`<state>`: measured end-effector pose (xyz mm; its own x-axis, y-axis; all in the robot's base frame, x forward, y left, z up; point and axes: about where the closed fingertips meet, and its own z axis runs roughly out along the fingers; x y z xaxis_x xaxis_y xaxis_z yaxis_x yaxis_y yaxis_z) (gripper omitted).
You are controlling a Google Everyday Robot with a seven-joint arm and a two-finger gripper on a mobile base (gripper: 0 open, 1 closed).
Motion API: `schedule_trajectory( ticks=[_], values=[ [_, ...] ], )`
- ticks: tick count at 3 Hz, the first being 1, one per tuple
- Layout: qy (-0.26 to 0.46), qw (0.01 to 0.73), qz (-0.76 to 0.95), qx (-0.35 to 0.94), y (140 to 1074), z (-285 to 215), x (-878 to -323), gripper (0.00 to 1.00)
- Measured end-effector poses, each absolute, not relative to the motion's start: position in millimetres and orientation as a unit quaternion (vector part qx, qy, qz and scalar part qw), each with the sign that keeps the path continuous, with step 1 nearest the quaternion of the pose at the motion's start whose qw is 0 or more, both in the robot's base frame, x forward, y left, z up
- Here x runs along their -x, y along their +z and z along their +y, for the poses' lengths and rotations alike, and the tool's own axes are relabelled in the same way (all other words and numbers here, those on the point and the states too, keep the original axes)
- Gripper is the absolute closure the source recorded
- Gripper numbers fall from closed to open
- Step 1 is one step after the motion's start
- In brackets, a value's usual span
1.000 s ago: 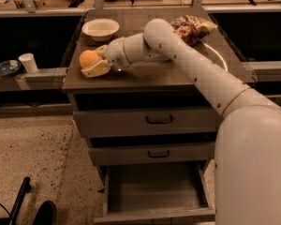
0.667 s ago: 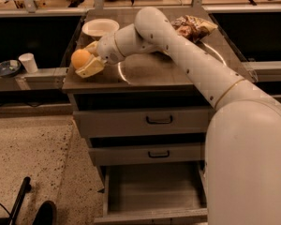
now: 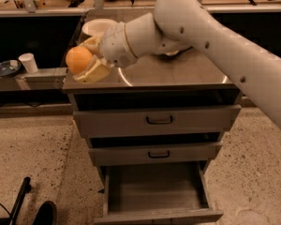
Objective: Place orange into bottom drawer
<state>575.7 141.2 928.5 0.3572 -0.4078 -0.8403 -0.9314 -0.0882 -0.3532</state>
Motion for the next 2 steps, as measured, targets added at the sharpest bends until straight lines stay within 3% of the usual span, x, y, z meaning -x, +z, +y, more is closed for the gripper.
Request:
schedule_trajectory(
  ticks=[1, 2],
  values=[
    [0.279, 0.523, 0.46, 0.661, 956, 150, -519, 1.0],
    [0.281, 0.53, 0.459, 0.655, 943, 144, -496, 1.0]
  ],
)
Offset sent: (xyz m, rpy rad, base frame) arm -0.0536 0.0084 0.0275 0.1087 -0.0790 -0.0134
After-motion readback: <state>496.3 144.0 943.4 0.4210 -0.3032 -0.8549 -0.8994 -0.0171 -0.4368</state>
